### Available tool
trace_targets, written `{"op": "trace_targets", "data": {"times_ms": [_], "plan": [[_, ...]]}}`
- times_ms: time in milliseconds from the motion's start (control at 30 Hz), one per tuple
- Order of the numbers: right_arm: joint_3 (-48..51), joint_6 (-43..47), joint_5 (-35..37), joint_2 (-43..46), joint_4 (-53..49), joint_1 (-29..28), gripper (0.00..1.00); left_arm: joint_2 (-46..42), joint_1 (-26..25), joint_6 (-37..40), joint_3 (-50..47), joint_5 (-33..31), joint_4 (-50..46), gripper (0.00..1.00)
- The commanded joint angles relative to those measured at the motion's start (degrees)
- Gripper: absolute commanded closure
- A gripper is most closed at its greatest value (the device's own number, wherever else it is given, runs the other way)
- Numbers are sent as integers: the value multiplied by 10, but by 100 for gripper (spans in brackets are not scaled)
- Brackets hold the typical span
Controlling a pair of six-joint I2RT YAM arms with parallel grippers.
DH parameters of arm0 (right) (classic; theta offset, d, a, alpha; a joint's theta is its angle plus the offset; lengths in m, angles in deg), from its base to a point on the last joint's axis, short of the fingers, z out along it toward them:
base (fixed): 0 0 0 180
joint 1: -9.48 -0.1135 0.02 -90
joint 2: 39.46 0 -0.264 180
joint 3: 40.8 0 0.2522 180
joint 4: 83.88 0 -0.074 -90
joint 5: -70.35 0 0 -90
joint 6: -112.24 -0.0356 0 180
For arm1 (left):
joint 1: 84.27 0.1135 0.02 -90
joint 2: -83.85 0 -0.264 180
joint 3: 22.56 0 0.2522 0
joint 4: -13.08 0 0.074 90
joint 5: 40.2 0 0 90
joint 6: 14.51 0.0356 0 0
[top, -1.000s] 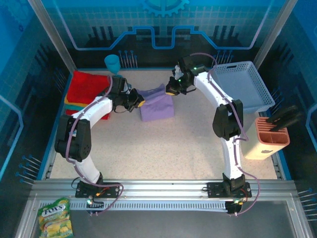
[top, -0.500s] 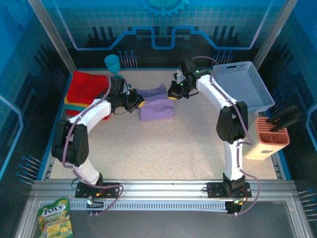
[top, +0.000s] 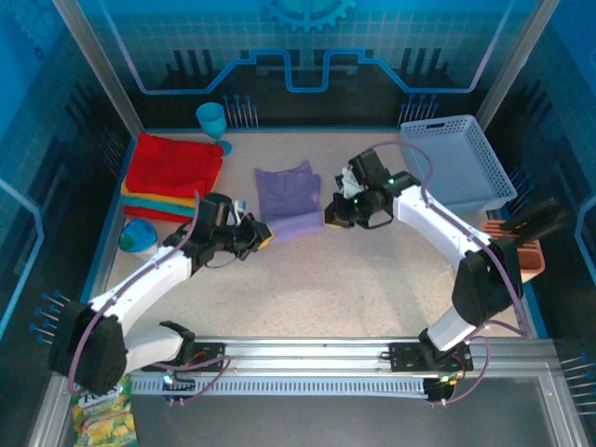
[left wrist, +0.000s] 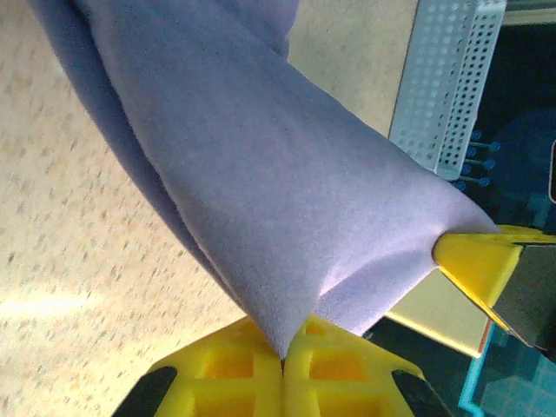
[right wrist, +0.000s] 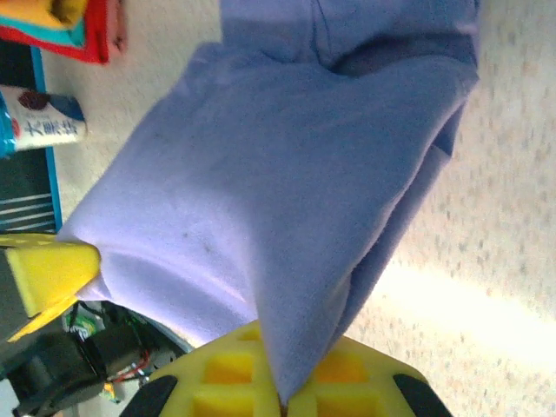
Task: Fold and stack the t-shirts
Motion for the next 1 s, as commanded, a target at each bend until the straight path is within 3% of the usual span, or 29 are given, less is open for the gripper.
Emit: {"op": "trace_targets", "data": {"times_ms": [0, 300, 433, 567, 967], "plan": [[53, -18, 35, 58, 14, -14, 100, -56, -24, -38, -47, -48, -6, 100], [150, -78, 66, 184, -20, -94, 100, -195, -186, -127, -95, -166, -98, 100], [117, -79, 84, 192, -61, -101, 100, -250, -216, -159, -99, -208, -137, 100], [41, -45, 90, 135, -80, -91, 100, -251, -196, -131, -57, -246, -181, 100], [-143, 9, 46, -73, -57, -41, 100, -87, -2, -33, 21, -126, -102, 100]]}}
